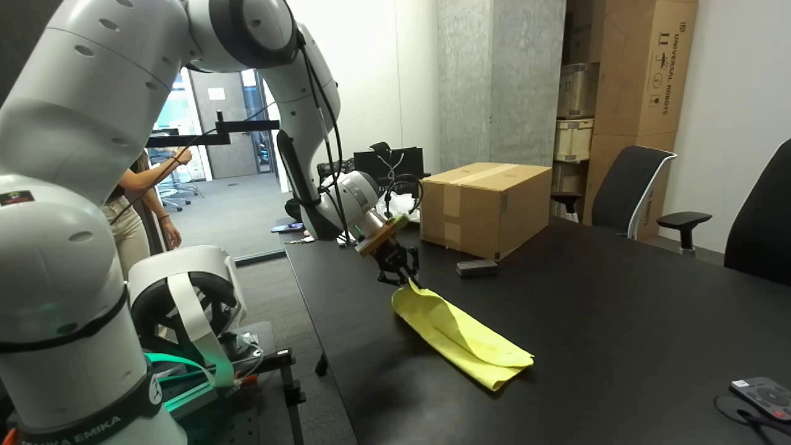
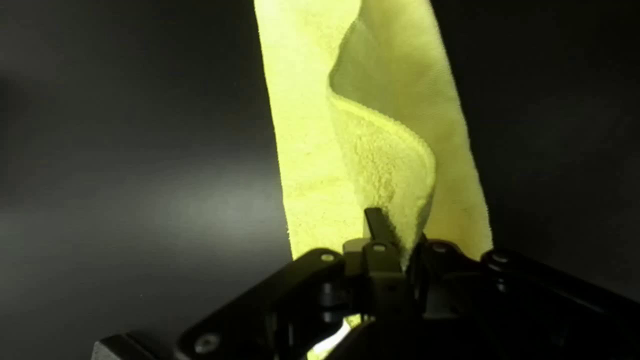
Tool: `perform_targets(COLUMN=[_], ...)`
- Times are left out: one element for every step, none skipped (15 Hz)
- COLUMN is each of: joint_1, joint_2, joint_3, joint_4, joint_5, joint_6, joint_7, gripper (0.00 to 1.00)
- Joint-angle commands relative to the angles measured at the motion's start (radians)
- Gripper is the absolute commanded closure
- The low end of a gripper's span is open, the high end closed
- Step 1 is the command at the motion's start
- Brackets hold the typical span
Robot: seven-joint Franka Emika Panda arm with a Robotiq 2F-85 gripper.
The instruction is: Fold the yellow towel in half from bottom to top
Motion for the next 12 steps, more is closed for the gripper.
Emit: perform_targets(joint_1=[-0.029,-0.034,-0.037,-0.041,-0.046,-0.049,-0.051,-0.058,-0.062,-0.062,-0.061,-0.062], joint_2=[0.048,0.054,0.077,0.083,0.095,0.118,0.139,0.148,0.154,0.176,0.185,0.188], joint_3=[0.039,0.045,0.048,0.055,0.062,0.067,0.07,0.078,0.083,0.084,0.086,0.089], joint_4=[0.092,0.109,0.135,0.151,0.169,0.191,0.212,0.222,0.227,0.245,0.254,0.259], joint_5=[-0.098,-0.12,-0.146,-0.162,-0.176,-0.191,-0.208,-0.209,-0.214,-0.223,-0.234,-0.24], joint_6=[-0.018,-0.015,-0.01,-0.007,-0.002,0.006,0.007,0.01,0.015,0.018,0.019,0.02], joint_7=[0.02,0.018,0.015,0.009,0.001,-0.006,-0.008,-0.025,-0.035,-0.038,-0.035,-0.034], gripper=[0.91,0.91,0.9,0.9,0.91,0.91,0.91,0.9,0.91,0.9,0.91,0.9])
